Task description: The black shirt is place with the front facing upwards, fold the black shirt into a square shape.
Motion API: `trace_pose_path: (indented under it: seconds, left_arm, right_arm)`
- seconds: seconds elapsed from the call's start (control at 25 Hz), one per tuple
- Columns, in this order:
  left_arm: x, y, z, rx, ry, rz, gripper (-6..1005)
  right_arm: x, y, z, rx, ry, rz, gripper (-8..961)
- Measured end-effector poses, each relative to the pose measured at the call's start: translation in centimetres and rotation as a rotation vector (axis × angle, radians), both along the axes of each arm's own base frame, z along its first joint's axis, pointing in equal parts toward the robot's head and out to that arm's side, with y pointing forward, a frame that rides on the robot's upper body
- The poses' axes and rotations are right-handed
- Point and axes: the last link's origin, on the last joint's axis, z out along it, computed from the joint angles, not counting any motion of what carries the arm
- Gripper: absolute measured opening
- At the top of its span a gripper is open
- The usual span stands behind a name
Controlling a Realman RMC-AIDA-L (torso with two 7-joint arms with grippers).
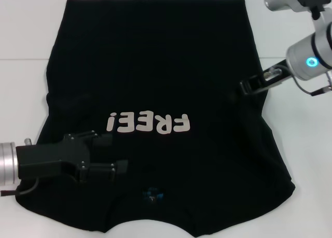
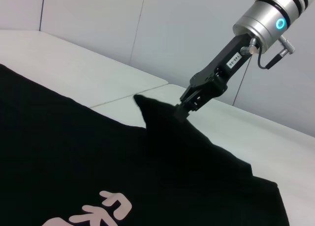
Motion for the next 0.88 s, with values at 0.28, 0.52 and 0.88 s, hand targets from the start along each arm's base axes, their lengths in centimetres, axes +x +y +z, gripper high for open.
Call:
trace_pose_path:
  seconds: [0.28,0.52,0.88]
  left_arm:
    - [-0.2,-0.1,0.3,0.017,-0.033,0.026,919]
    - [-0.6,0.1,1.3,0.019,-0.079,0.117,919]
    - [-0.9,0.4,4.7,-0.111,-0.197,0.366,919]
  right_arm:
    - [-0.7,-0.3,-0.1,0.01,0.21,0.044,212]
    - [2.8,-1.4,1.1,0.064,0.354,0.025,367]
    - [9.1,-7.2,0.1,0.039,0.356,0.293,739]
